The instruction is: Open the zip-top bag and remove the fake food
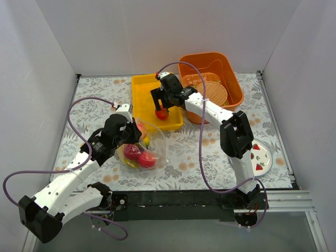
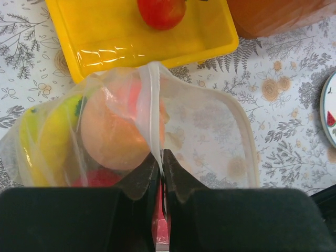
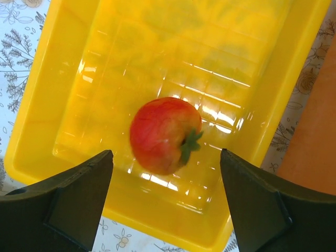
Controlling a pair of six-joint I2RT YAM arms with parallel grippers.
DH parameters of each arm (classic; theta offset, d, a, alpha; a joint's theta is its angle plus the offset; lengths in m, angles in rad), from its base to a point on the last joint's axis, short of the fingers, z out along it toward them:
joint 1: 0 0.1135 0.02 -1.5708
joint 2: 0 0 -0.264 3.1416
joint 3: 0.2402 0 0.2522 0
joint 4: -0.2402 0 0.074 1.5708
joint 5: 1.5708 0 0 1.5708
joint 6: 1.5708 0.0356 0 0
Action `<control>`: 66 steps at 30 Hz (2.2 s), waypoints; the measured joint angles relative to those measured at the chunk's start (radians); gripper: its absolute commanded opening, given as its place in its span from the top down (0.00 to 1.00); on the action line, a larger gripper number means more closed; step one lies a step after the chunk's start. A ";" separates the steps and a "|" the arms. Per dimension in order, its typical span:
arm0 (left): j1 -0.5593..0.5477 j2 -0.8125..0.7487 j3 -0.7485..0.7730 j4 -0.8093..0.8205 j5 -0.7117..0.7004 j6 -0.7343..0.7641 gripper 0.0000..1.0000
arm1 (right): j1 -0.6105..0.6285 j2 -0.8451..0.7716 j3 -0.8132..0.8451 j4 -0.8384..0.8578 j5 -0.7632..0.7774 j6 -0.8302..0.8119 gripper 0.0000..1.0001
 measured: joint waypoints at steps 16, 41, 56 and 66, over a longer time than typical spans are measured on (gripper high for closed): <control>0.000 0.019 0.008 -0.013 -0.024 -0.116 0.88 | 0.008 -0.409 -0.285 -0.041 -0.084 0.034 0.36; 0.000 -0.076 -0.046 0.042 0.029 -0.210 1.00 | 0.298 -0.472 -0.645 0.190 -0.409 0.159 0.32; 0.000 -0.079 -0.084 0.114 0.042 -0.311 1.00 | 0.305 -0.457 -0.702 0.290 -0.490 0.208 0.54; 0.000 -0.079 -0.084 0.114 0.038 -0.336 1.00 | 0.328 -0.449 -0.705 0.317 -0.474 0.243 0.64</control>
